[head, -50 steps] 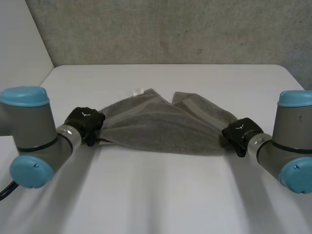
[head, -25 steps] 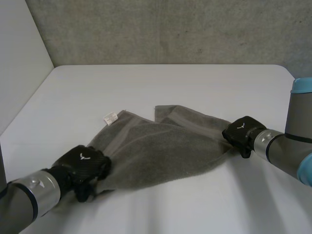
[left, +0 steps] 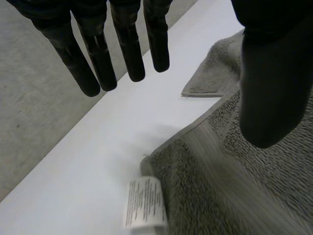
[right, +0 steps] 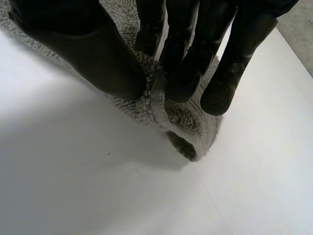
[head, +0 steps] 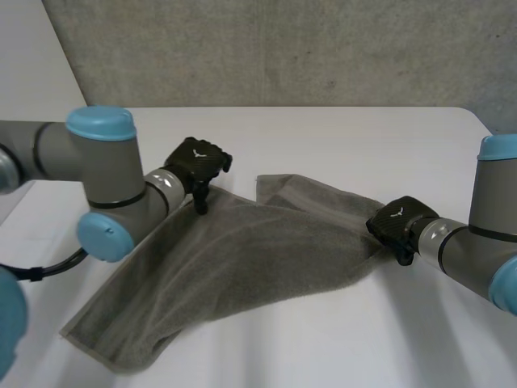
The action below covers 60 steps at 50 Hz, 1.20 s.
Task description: Fold the towel.
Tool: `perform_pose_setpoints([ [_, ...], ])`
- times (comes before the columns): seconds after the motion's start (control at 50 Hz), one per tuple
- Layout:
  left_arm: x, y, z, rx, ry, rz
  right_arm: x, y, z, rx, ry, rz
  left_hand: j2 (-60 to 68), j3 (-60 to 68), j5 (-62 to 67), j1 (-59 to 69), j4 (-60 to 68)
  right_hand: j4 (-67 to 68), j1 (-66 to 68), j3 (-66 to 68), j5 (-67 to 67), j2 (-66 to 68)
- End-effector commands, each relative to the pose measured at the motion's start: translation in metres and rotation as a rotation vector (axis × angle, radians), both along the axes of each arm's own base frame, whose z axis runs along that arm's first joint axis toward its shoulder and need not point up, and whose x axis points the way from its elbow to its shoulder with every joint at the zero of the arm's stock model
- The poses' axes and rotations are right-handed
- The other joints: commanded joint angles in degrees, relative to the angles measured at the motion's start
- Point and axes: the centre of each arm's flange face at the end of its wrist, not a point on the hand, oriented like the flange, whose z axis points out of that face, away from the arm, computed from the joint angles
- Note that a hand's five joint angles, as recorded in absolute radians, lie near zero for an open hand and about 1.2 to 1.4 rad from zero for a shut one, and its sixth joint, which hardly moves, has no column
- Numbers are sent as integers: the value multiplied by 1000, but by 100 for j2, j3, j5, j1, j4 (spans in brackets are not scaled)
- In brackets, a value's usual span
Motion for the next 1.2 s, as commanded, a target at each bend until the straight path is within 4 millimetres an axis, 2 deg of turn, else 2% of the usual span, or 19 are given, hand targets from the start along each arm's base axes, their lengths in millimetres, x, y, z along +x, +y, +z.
perform_pose_setpoints([
  [0.02, -29, 11, -13, 14, 33, -165, 0, 1, -3, 6, 2, 1, -231, -252, -1283, -236, -203, 324, 428, 373, 321, 562],
  [0.28, -37, 23, -35, 65, 17, -211, 0, 2, -6, 9, 2, 2, -231, -252, -1283, -236, -203, 324, 428, 373, 321, 562],
  [0.44, -37, 25, -49, 100, 0, -216, 0, 3, -7, 12, 3, 2, 408, 387, -644, 403, 436, 324, 428, 373, 321, 562],
  [0.5, -37, 25, -52, 102, -6, -217, 0, 4, -7, 14, 4, 2, 1518, 1497, 467, 1513, 1546, 324, 428, 373, 321, 562],
  [0.54, -36, 24, -50, 90, -13, -205, 0, 3, -7, 12, 2, 2, 3961, 3940, 2909, 3956, 3989, 324, 428, 373, 321, 562],
  [0.56, -36, 24, -50, 90, -13, -205, 0, 3, -7, 12, 2, 2, 3974, 3953, 2922, 3969, 4002, 324, 428, 373, 321, 562],
  [0.58, -36, 23, -48, 81, -13, -197, -1, 2, -6, 9, 2, -1, 4821, 4800, 3770, 4816, 4849, 324, 428, 373, 321, 562],
  [0.62, -35, 22, -46, 73, -15, -182, -1, 2, -6, 9, 2, -2, 4829, 4809, 3778, 4825, 4858, 324, 428, 373, 321, 562],
  [0.78, -26, 20, -5, -33, 1, -92, 1, -1, 3, -45, -20, -3, 4829, 4809, 3778, 4825, 4858, 324, 428, 373, 321, 562],
  [0.82, -18, 20, 25, -110, 47, -62, 1, -3, 28, -114, -79, -25, 4829, 4809, 3778, 4825, 4858, 324, 428, 373, 321, 562],
  [0.84, -18, 20, 25, -111, 47, -62, 1, -3, 28, -115, -79, -25, 4829, 4809, 3778, 4825, 4858, 324, 428, 373, 321, 562],
  [0.9, 8, 22, 71, -226, 97, 18, 4, 0, 64, -179, -176, -26, 4829, 4809, 3778, 4825, 4858, 324, 428, 373, 321, 562],
  [0.96, 27, 25, 90, -259, 109, 60, 12, 4, 80, -181, -232, 19, 4829, 4809, 3778, 4825, 4858, 324, 428, 373, 321, 562],
  [0.98, 27, 25, 90, -259, 109, 60, 12, 4, 80, -181, -232, 19, 4829, 4809, 3778, 4825, 4858, 324, 428, 373, 321, 562],
  [1.02, 39, 33, 101, -272, 108, 78, 20, 16, 99, -135, -284, 55, 4829, 4809, 3778, 4825, 4858, 324, 428, 373, 321, 562],
  [1.08, 48, 39, 99, -250, 95, 91, 23, 22, 108, -69, -289, 76, 4829, 4809, 3778, 4825, 4858, 324, 428, 373, 321, 562],
  [1.14, 54, 40, 91, -218, 71, 102, 25, 23, 104, -22, -278, 86, 4829, 4809, 3778, 4825, 4858, 324, 428, 373, 321, 562],
  [1.18, 64, 43, 76, -131, 26, 123, 34, 26, 85, 66, -221, 121, 4829, 4809, 3778, 4825, 4858, 324, 428, 373, 321, 562],
  [1.2, 64, 43, 75, -131, 26, 123, 35, 26, 85, 67, -221, 121, 4829, 4809, 3778, 4825, 4858, 324, 428, 373, 321, 562],
])
